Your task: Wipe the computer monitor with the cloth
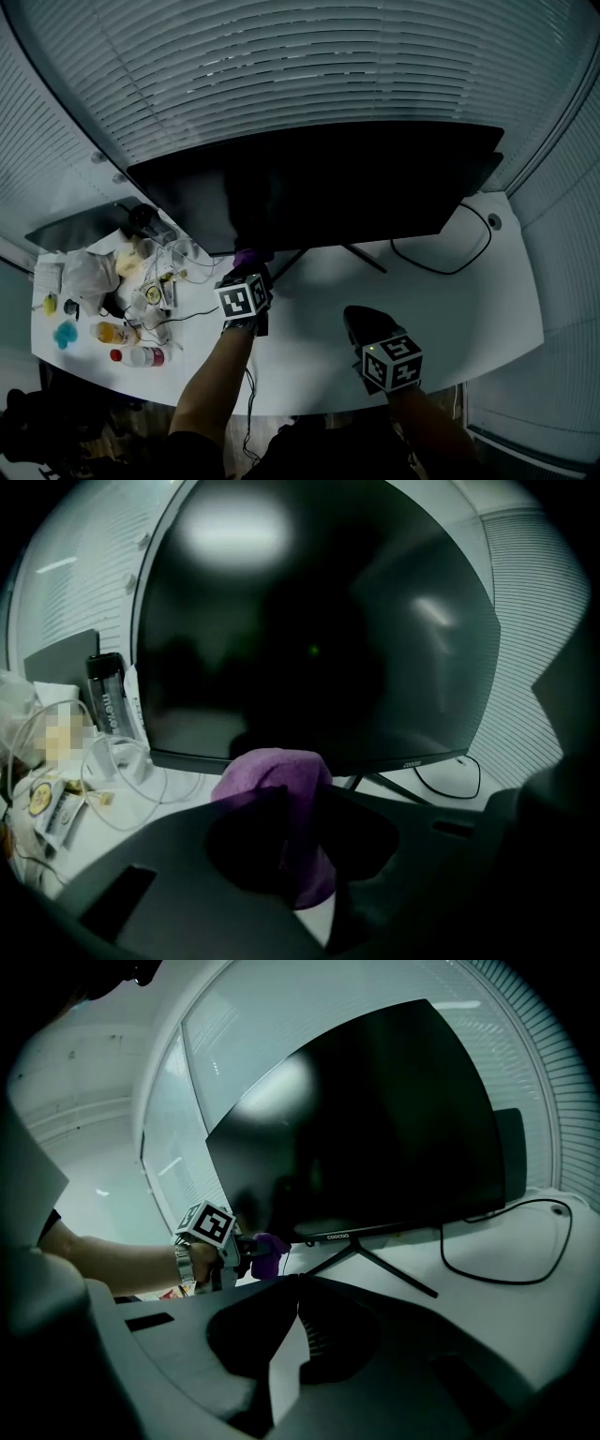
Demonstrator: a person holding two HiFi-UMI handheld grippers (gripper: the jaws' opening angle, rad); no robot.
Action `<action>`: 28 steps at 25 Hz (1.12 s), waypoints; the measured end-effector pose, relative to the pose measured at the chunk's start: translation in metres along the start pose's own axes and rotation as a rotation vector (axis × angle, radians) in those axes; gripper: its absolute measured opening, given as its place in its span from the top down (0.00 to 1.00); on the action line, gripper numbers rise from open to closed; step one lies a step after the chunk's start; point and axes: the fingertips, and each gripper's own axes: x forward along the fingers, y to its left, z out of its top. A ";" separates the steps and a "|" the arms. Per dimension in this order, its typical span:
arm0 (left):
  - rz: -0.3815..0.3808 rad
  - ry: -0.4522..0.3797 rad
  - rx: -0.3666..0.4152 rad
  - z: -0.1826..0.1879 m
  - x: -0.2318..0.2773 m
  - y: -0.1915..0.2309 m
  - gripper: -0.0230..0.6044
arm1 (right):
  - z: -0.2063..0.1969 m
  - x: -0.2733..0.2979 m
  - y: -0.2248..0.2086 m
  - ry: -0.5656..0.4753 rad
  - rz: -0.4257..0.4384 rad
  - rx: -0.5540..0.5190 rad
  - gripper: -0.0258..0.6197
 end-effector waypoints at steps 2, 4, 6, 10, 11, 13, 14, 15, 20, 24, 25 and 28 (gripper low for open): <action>-0.005 0.011 0.015 -0.001 0.004 -0.011 0.85 | -0.001 -0.006 -0.007 -0.007 -0.008 0.009 0.92; -0.017 0.017 0.025 -0.003 0.008 -0.023 0.85 | -0.002 -0.012 -0.014 -0.015 -0.016 0.019 0.92; -0.030 0.017 0.034 -0.002 0.011 -0.034 0.85 | -0.002 -0.019 -0.020 -0.023 -0.027 0.027 0.92; -0.051 0.022 0.052 -0.002 0.016 -0.061 0.85 | -0.001 -0.035 -0.036 -0.039 -0.051 0.041 0.92; -0.057 0.023 0.058 -0.002 0.017 -0.068 0.85 | -0.002 -0.039 -0.041 -0.042 -0.056 0.045 0.92; -0.069 0.025 0.066 -0.003 0.021 -0.083 0.85 | -0.004 -0.046 -0.049 -0.048 -0.068 0.053 0.92; -0.075 0.027 0.068 -0.004 0.023 -0.090 0.85 | -0.004 -0.050 -0.054 -0.051 -0.074 0.058 0.92; -0.082 0.029 0.068 -0.005 0.026 -0.098 0.85 | -0.005 -0.054 -0.058 -0.054 -0.079 0.061 0.92; -0.112 0.028 0.080 -0.006 0.037 -0.136 0.85 | -0.009 -0.075 -0.082 -0.064 -0.112 0.077 0.92; -0.150 0.034 0.095 -0.008 0.047 -0.172 0.85 | -0.011 -0.092 -0.104 -0.074 -0.141 0.093 0.92; -0.156 0.036 0.096 -0.008 0.049 -0.179 0.85 | -0.012 -0.096 -0.109 -0.076 -0.147 0.097 0.92; -0.176 0.034 0.090 -0.008 0.054 -0.203 0.85 | -0.015 -0.109 -0.123 -0.079 -0.166 0.107 0.92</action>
